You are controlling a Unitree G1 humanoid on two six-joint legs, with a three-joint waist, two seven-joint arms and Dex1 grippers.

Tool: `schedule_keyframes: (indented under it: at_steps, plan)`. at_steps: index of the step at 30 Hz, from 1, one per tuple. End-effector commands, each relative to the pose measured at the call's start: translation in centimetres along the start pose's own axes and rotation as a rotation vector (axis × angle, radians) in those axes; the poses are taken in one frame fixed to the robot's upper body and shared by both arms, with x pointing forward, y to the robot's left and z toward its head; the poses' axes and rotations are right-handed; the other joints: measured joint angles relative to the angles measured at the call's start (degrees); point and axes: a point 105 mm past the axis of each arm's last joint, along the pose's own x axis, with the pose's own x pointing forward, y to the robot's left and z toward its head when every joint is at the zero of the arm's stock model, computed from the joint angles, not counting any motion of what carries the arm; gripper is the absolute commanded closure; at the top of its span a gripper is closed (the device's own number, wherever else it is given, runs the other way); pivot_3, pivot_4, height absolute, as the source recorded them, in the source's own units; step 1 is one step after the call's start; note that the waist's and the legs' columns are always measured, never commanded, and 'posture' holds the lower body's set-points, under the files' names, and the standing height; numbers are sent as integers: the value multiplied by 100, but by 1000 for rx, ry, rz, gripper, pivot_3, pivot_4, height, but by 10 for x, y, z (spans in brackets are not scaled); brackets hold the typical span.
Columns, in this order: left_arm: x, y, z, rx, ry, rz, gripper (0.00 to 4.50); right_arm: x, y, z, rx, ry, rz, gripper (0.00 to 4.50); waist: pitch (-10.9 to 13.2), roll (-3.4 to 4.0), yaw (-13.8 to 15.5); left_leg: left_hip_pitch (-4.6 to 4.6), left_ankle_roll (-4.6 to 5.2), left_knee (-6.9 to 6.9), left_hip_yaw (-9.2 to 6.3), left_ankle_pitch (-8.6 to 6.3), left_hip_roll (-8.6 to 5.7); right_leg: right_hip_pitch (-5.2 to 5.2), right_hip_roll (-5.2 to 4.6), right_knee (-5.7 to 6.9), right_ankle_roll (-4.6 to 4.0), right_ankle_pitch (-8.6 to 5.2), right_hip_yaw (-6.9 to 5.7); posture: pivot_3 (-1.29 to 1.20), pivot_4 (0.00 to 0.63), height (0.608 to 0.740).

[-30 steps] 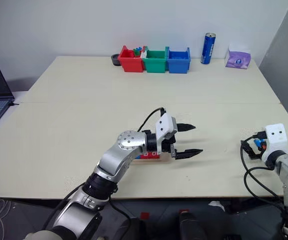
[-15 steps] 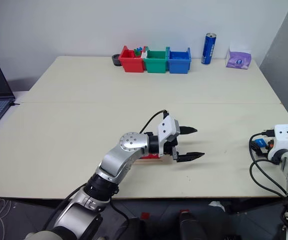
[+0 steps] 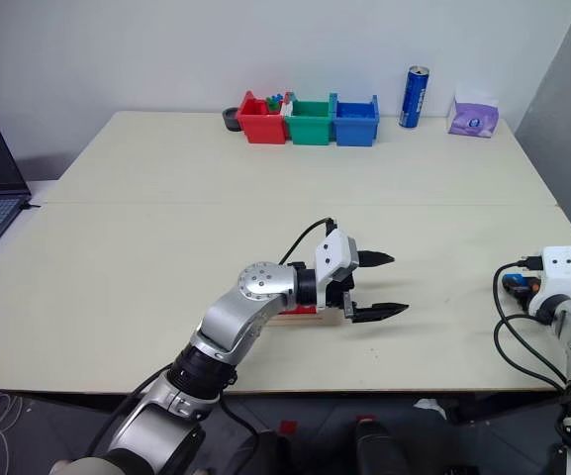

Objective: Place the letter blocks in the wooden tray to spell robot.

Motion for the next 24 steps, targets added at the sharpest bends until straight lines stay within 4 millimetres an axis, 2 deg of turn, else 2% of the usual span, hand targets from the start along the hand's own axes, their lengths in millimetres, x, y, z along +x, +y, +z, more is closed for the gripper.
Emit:
schedule_keyframes:
  at_steps: [1,4,6,11,14,16,18,24]
  plan:
    - [0,-3,13,41,-36,-13,0,-5,-3,9,-26,-19,-18,3039,0,0,1,0,0,0,0,0,0,0,0,0,0,0,0,0,150,740]
    - [-6,-1,13,48,-33,-5,0,-6,13,16,-39,-23,-2,3039,0,0,-9,1,0,-1,0,0,1,0,0,0,0,0,1,0,150,740]
    - [-18,0,13,54,-27,0,0,-10,42,22,-27,-17,43,3039,-1,2,-33,3,0,-2,0,0,3,0,2,0,1,-1,3,0,150,740]
    - [-65,-3,5,73,5,29,0,-35,145,26,63,32,224,3039,-6,11,-124,23,-1,-21,-18,0,22,0,17,15,-19,-13,14,0,150,740]
    - [-86,-10,-5,64,52,28,0,-47,180,23,74,66,260,3039,-7,16,-82,14,-2,-23,-37,1,25,-2,17,16,-29,-20,-4,0,150,740]
    - [-101,-13,-12,53,91,44,0,-49,191,18,73,91,250,3039,-7,16,-20,4,-3,-20,-37,1,17,-2,7,7,-29,-21,-10,0,150,740]
    - [-111,-14,-16,46,119,67,0,-49,192,15,76,120,228,3039,-6,15,21,-4,-4,-15,-31,0,12,-3,-7,1,-26,-22,-15,0,150,740]
    - [-119,-11,-19,33,136,133,0,-50,199,14,48,164,275,3039,-6,14,14,-14,-3,-10,-13,0,1,-4,-41,-10,2,-20,-17,0,150,740]
